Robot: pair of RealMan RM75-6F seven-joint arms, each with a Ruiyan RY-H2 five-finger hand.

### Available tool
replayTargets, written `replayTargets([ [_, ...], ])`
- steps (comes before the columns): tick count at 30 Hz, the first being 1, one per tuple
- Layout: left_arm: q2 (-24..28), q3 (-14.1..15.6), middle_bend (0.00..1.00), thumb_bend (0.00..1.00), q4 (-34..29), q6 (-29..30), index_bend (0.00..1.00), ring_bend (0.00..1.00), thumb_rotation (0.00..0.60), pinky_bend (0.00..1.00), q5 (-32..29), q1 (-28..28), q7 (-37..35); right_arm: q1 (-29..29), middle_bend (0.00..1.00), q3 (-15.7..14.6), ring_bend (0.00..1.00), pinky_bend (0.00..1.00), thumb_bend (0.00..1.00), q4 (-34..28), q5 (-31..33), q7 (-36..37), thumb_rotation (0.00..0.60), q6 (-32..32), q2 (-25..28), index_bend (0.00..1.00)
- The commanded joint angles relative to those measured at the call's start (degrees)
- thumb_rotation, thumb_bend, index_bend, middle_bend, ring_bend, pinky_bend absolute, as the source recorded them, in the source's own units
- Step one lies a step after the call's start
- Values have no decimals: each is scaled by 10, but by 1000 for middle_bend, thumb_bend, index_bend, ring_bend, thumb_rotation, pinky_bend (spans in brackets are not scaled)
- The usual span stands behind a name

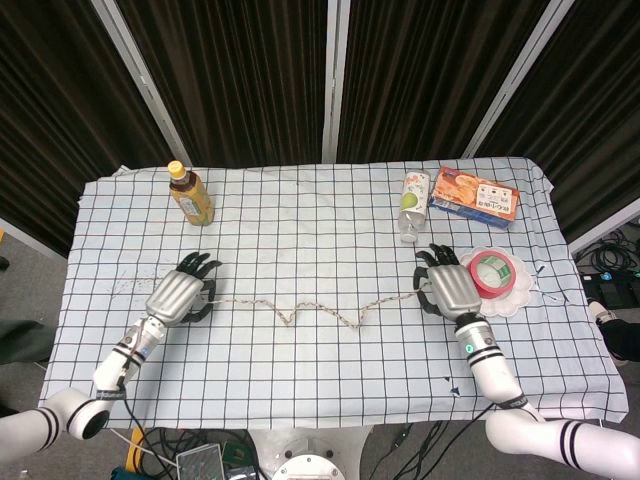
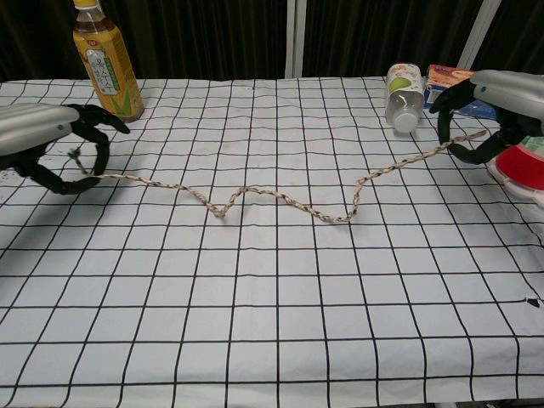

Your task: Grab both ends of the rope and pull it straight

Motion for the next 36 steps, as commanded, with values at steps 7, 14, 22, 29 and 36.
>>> replayTargets([
  [7,43,33,119,433,18,48,610,0,600,0,19,58,-49,-63,167,-38,0,0,451,-39,-34,30,600,43,61,613],
  [14,40,39,119,433,37,50,610,0,600,0,23,77,-70,-77,166,-45,0,0,451,-28,-38,42,600,36,64,613],
  [22,18,36,119,432,70,40,610,0,600,0,30,78,-85,-75,165,-45,0,0,451,7,-38,43,600,15,28,613],
  [29,2,35,119,430,97,28,608,0,600,0,35,77,-93,-77,163,-45,0,0,451,42,-40,40,600,9,-4,615],
  [36,-12,35,119,411,114,20,517,0,600,0,37,78,-101,-81,137,-49,0,0,436,76,-48,37,600,6,-36,551],
])
